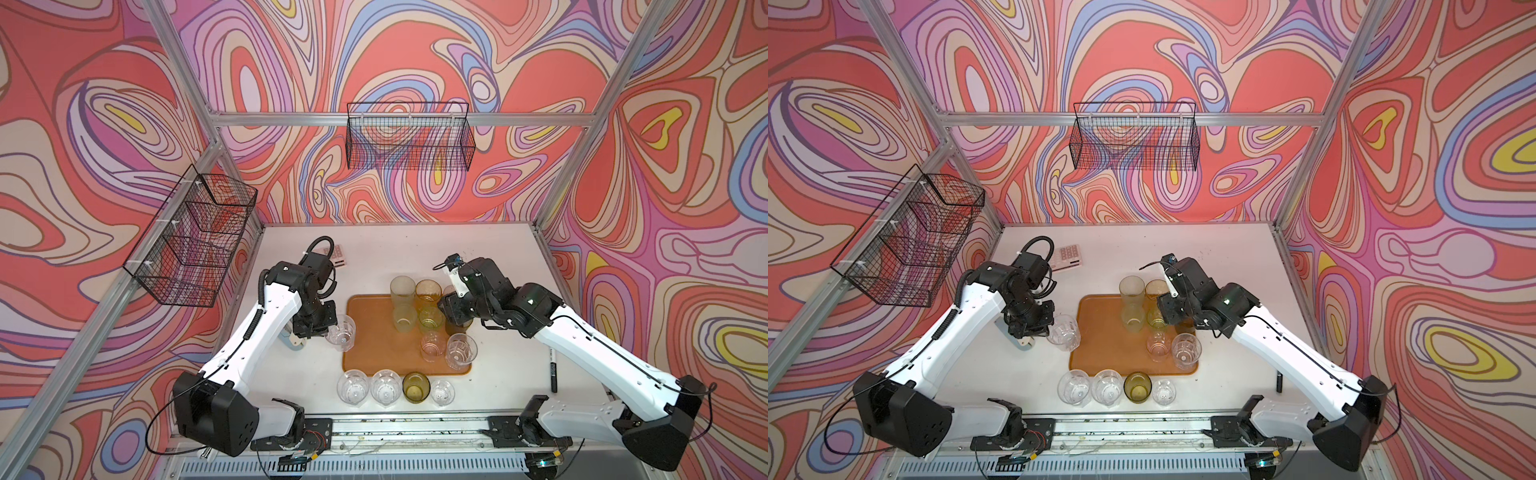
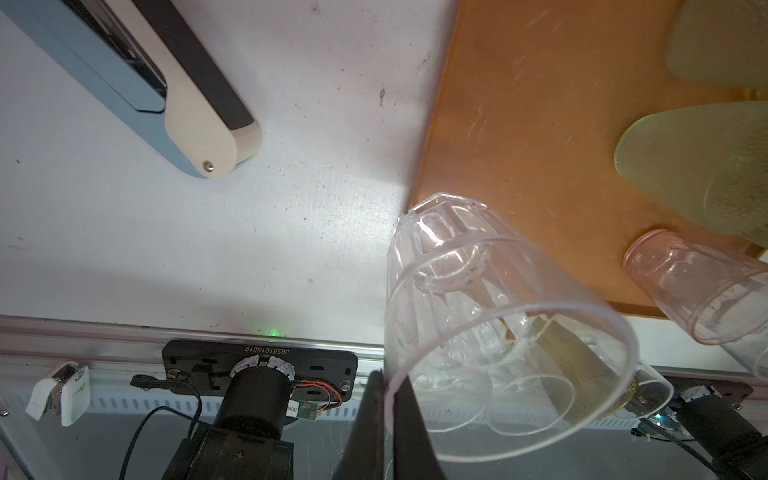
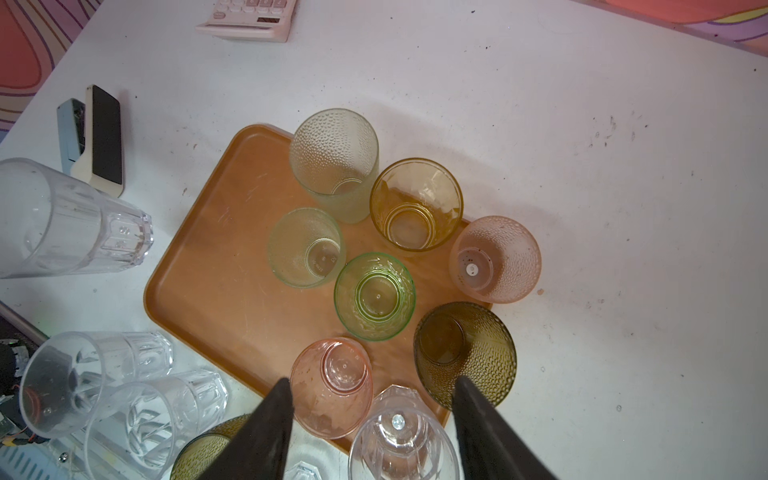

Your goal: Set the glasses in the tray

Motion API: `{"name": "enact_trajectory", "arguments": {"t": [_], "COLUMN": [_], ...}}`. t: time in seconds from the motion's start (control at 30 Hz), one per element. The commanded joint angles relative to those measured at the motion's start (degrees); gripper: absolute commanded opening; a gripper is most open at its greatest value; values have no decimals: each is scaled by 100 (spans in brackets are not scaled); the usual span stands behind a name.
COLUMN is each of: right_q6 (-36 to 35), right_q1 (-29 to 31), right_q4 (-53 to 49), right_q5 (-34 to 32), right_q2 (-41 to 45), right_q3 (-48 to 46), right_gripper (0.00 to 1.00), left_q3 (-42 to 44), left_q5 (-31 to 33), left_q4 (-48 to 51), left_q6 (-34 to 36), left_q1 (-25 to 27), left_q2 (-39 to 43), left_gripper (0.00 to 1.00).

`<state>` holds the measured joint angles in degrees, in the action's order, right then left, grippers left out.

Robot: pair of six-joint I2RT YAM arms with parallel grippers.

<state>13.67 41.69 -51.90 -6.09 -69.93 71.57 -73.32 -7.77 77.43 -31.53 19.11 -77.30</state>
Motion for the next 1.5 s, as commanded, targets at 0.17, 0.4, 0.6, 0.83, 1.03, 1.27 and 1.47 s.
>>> {"name": "enact_trajectory", "arguments": {"t": [0.17,0.4,0.6,0.83,1.03,1.27,1.47], "right_q6": [214,351,399,443,447,477,504], "right_q1": [-12,-14,-12,-13,-19,-19,-12], "right_q4": [-127,-75,-71,-50,-87,-102,-145], "right_q5": [-15,-74,-138,-198,-204,-243,-273], "right_q2": [21,41,67,94,101,207,224], "right_q3": [213,155,87,15,50,15,-11], "right_gripper": [63,63,63,63,63,63,63], "left_q3": [-151,-261,-375,-557,-745,-772,-798], "left_q5": [-35,-120,-30,-49,-76,-154,-216], "left_q4": [-306,-538,-626,-872,-962,-1093,-1181], "left_q6": [-241,-455,-640,-910,-1021,-1096,-1136], "left_q1": [740,1156,1594,2074,2400,2553,2696], "left_q2": [-307,-567,-862,-1179,-1514,-1705,-1874], "left_gripper": [0,0,0,0,0,0,0]}}
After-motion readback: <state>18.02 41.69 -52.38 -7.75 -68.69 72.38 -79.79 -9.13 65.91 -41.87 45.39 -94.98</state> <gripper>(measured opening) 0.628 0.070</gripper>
